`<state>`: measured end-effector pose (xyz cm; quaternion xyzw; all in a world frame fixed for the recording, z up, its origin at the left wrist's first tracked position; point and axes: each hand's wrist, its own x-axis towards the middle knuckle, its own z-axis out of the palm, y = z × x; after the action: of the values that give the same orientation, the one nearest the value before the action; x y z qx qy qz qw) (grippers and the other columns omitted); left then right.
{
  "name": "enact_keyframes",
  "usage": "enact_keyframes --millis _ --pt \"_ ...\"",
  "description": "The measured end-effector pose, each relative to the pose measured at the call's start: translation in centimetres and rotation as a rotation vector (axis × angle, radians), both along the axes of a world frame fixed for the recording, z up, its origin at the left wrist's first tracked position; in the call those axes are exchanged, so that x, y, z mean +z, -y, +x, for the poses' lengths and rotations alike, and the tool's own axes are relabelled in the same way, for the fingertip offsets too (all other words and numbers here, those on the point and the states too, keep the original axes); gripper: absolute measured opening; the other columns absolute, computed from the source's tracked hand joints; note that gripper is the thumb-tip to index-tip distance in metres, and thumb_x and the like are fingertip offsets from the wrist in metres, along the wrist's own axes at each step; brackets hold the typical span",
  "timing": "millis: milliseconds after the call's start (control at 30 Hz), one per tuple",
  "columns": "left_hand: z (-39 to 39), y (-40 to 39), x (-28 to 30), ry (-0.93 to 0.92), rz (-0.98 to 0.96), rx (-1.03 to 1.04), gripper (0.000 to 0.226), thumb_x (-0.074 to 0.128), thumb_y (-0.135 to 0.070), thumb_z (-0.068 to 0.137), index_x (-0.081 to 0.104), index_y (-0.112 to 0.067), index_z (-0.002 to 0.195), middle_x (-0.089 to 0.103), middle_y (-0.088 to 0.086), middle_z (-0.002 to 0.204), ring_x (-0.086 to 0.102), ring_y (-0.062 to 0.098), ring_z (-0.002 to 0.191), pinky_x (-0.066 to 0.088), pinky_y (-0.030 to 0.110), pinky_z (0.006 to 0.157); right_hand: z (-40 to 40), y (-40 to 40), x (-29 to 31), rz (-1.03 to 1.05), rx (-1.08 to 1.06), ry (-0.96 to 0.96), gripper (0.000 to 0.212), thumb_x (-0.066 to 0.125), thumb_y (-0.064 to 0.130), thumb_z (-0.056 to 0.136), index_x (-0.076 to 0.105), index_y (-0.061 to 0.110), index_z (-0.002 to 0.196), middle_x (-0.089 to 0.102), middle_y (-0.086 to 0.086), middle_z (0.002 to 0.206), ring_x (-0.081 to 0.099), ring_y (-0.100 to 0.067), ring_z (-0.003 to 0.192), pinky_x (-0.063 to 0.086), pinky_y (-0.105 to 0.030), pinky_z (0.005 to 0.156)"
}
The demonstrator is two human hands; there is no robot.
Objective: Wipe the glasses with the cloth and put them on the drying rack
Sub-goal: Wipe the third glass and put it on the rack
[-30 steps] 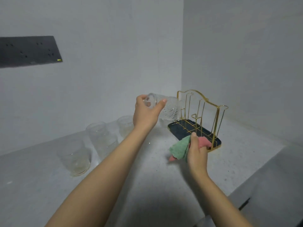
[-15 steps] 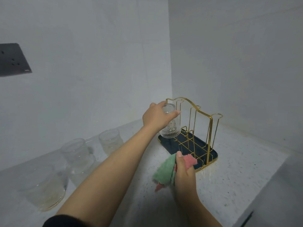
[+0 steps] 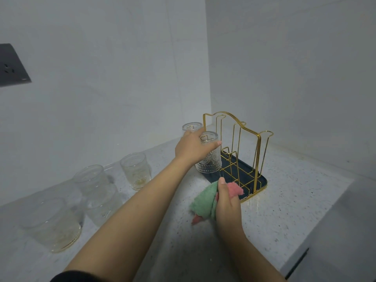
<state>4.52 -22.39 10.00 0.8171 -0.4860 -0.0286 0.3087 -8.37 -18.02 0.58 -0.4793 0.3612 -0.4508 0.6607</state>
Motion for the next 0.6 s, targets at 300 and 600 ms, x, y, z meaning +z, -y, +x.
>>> enact_keyframes --millis 300,600 --pt "-1.5 -7.9 -0.1 -0.145 -0.103 0.028 0.059 0.064 -0.047 0.089 0.049 -0.021 0.14 0.047 0.01 0.139 0.054 0.02 0.123 0.039 0.028 0.096 -0.5 -1.5 0.6 -0.079 0.126 -0.05 0.04 0.042 0.045 0.093 0.055 0.008 0.085 0.061 -0.01 0.088 0.064 -0.027 0.091 0.05 -0.034 0.071" --pt "-2.0 -20.6 -3.3 -0.166 -0.146 0.175 0.038 0.061 -0.035 0.092 0.059 -0.021 0.128 0.051 0.005 0.133 0.055 0.019 0.117 0.042 0.028 0.095 0.0 -8.3 2.3 -0.043 0.207 -0.073 0.031 0.043 0.036 0.096 0.051 0.02 0.071 0.058 0.005 0.078 0.056 -0.012 0.08 0.041 -0.027 0.073"
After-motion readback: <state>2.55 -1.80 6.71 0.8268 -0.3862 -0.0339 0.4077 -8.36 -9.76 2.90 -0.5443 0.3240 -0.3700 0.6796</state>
